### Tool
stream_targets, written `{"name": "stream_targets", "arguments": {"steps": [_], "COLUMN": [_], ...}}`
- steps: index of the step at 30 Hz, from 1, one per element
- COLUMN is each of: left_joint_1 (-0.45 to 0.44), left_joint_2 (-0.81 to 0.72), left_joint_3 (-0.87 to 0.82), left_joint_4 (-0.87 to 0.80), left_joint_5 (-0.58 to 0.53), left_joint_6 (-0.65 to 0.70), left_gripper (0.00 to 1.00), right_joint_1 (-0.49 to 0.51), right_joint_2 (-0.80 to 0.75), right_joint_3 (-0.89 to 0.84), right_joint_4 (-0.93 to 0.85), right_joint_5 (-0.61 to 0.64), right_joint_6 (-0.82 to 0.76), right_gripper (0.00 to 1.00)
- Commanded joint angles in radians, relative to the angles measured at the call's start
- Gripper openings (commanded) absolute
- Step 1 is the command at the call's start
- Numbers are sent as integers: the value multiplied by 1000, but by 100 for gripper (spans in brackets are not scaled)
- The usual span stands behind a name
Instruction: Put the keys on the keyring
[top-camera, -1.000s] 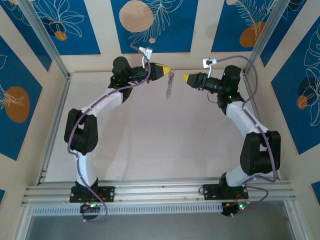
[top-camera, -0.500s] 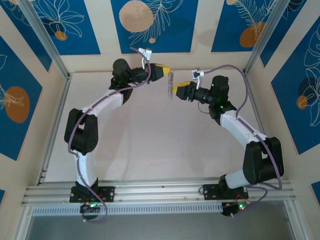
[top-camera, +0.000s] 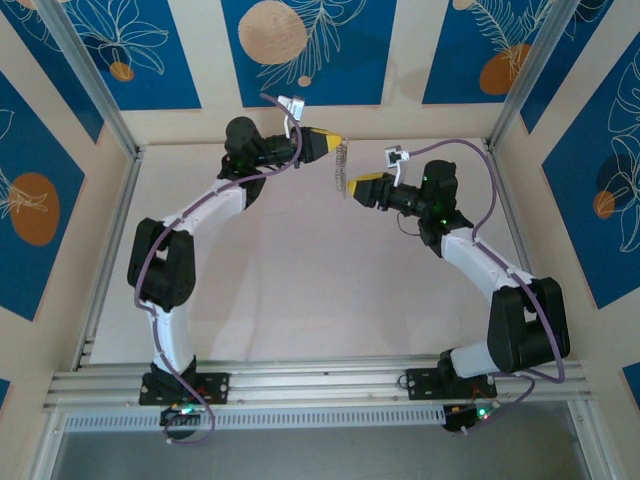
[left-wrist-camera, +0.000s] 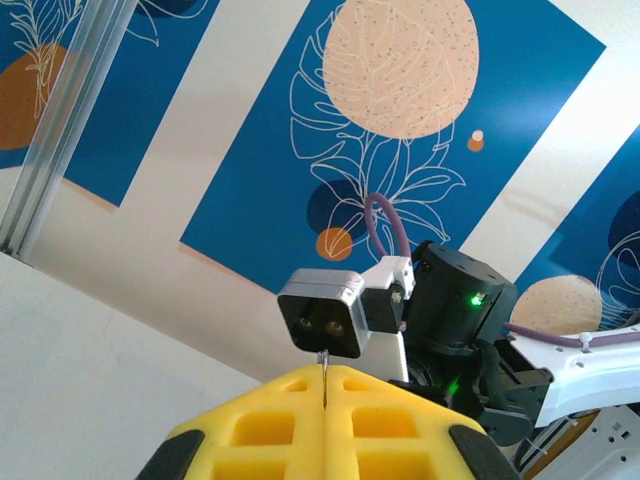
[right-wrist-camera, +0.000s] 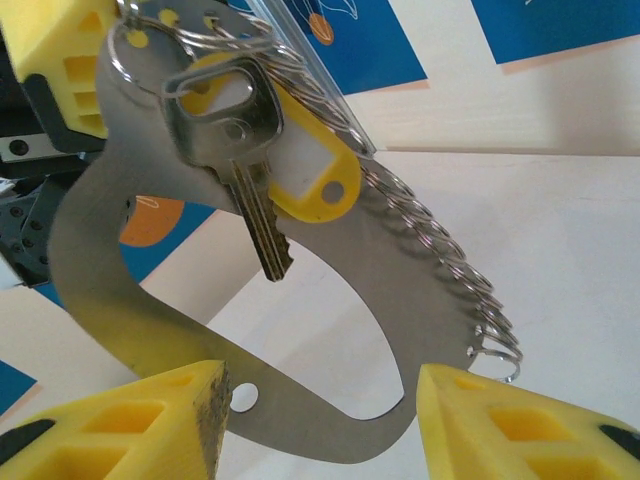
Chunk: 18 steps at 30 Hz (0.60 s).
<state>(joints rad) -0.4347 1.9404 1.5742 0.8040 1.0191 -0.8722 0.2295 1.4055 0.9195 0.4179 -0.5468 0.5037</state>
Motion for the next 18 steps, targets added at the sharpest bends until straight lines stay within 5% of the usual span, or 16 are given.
{"name": "stream_targets", "arguments": {"steps": [1, 18], "left_joint_1": [-7, -3], "left_joint_2": [-38, 0], "left_joint_3": [6, 85], "left_joint_4": [12, 66], "left_joint_5": [15, 89], "left_joint_6": [-9, -96], "left_gripper": [0, 0], "right_joint_1": [-5, -51], "right_joint_2": [-48, -20], "right_joint_3": [10, 56], "right_joint_4": [-31, 40], "right_joint_5": [15, -161], "right_joint_6": [-17, 0], "right_gripper": [53, 53]}}
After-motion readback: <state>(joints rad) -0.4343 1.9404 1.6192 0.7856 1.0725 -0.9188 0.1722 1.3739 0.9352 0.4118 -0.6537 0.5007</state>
